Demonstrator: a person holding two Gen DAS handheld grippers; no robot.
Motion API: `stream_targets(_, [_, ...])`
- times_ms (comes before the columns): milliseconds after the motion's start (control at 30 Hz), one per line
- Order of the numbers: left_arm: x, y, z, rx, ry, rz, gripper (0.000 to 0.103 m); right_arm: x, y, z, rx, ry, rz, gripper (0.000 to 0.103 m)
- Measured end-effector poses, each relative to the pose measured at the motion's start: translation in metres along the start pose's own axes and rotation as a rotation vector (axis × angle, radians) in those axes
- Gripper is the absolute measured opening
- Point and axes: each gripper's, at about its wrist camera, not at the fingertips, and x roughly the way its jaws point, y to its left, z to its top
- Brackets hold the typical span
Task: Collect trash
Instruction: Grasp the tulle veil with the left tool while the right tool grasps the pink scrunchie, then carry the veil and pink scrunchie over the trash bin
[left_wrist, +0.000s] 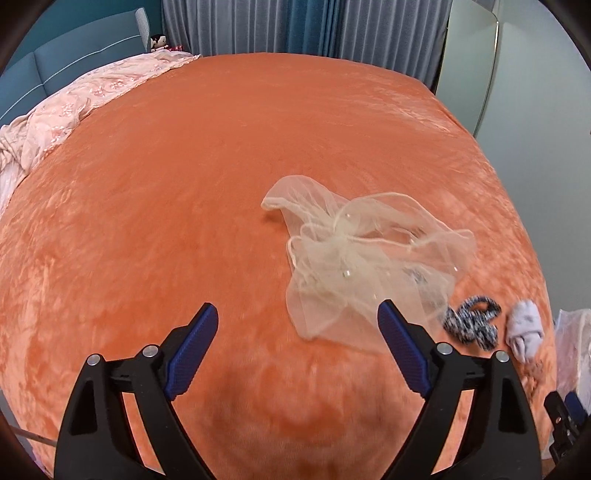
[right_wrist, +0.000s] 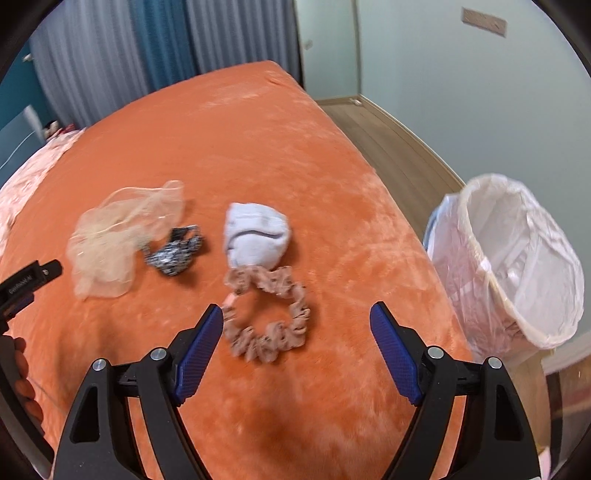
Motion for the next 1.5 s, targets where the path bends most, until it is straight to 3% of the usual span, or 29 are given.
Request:
stream_targets(200, [0.046,-0.001,0.020,-0.031,0.034,-0.008,0.083,0.037,-0.001,0.004,0.046,0.051,-0.013,0.076])
stream_targets(300, [0.068,0.001,0.022,-0.034,0.072,-0.031,0.070,0.054,-0.001,0.003,0.061,0.079,-0.008,0.068])
stream_targets(400, [0.081,0.000,0.018,-0.030,0.109,-0.068,0.046,0.065,0.002,-0.002,0.053,0.098,-0.019,0.056])
stream_targets(433, [0.083,0.000,0.016,-0.031,0.115,-0.080,0.032,0.065,0.003,-0.003,0.046,0.086,-0.030,0.049])
stream_targets(500, [0.079,0.001,0.013,-0.033,0.105,-0.109,0.018,0.062,0.006,-0.004,0.034,0.077,-0.019,0.033])
stream_targets(533, [0.075,0.000,0.011,-0.030,0.104,-0.120,0.008,0.061,0.006,-0.004,0.035,0.077,-0.009,0.018])
stream_targets(567, [0.072,-0.001,0.010,-0.030,0.105,-0.127,0.007,0.058,0.006,-0.004,0.042,0.079,0.008,0.011])
stream_targets(1067, [-0.050,-0.025,-0.020,-0.012,0.004,-0.209,0.006,-0.036,0.015,-0.005,0.008,-0.001,0.167,0.010])
stream_targets(1500, [-0.100,-0.041,-0.035,0.043,-0.033,-0.246,0.006,-0.079,0.015,-0.008,-0.004,-0.062,0.204,0.010])
